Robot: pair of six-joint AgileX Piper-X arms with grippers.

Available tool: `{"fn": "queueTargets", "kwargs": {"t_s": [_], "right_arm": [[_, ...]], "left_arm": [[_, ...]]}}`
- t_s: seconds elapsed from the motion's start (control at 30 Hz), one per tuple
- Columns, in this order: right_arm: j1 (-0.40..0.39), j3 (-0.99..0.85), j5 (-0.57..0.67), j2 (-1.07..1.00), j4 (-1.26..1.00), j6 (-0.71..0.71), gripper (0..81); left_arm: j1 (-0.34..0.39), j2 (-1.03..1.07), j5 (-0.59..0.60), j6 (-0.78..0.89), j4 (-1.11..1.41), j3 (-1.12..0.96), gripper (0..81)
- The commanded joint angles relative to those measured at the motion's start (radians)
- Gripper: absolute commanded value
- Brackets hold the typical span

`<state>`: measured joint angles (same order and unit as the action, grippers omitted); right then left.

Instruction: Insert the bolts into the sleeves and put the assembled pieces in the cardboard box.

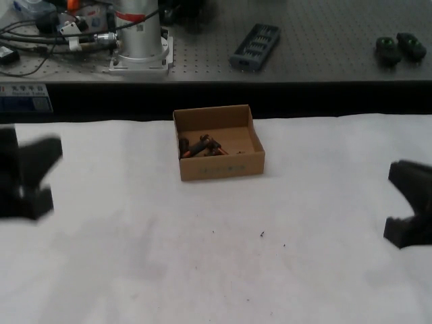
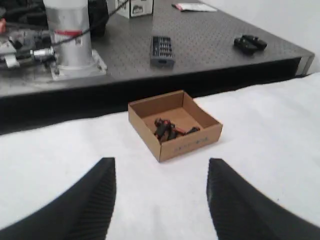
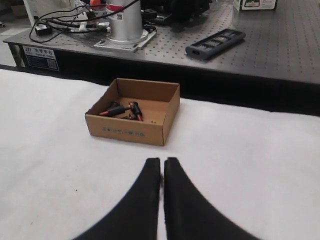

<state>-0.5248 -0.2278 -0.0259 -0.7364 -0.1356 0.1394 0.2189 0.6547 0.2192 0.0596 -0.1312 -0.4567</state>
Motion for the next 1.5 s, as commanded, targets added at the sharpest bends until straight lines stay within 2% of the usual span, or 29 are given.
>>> {"fn": "queueTargets", "kwargs": {"t_s": [0.0, 0.27, 0.43, 0.53, 0.63, 1.47], "right_arm": [[0.004, -0.012, -0.002, -0.001, -0.019, 0.007, 4.7], [0.004, 0.129, -0.024, -0.001, -0.141, 0.032, 5.9], [0.004, 0.178, -0.087, -0.001, -0.171, 0.032, 5.9], [0.004, 0.185, -0.135, -0.001, -0.180, 0.032, 5.9], [0.004, 0.185, -0.164, -0.001, -0.192, 0.032, 5.9], [0.004, 0.185, -0.164, -0.001, -0.215, 0.032, 5.9]], "left_arm": [[0.006, -0.041, -0.015, 0.049, 0.058, 0.101, 40.2], [0.005, -0.060, -0.015, 0.179, 0.262, 0.382, 29.8], [0.005, -0.060, -0.018, 0.181, 0.283, 0.420, 25.7], [0.005, -0.060, -0.013, 0.181, 0.285, 0.420, 19.2], [0.005, -0.060, 0.048, 0.162, 0.285, 0.420, 14.7], [0.005, -0.060, 0.029, 0.196, 0.282, 0.436, 14.7]]}}
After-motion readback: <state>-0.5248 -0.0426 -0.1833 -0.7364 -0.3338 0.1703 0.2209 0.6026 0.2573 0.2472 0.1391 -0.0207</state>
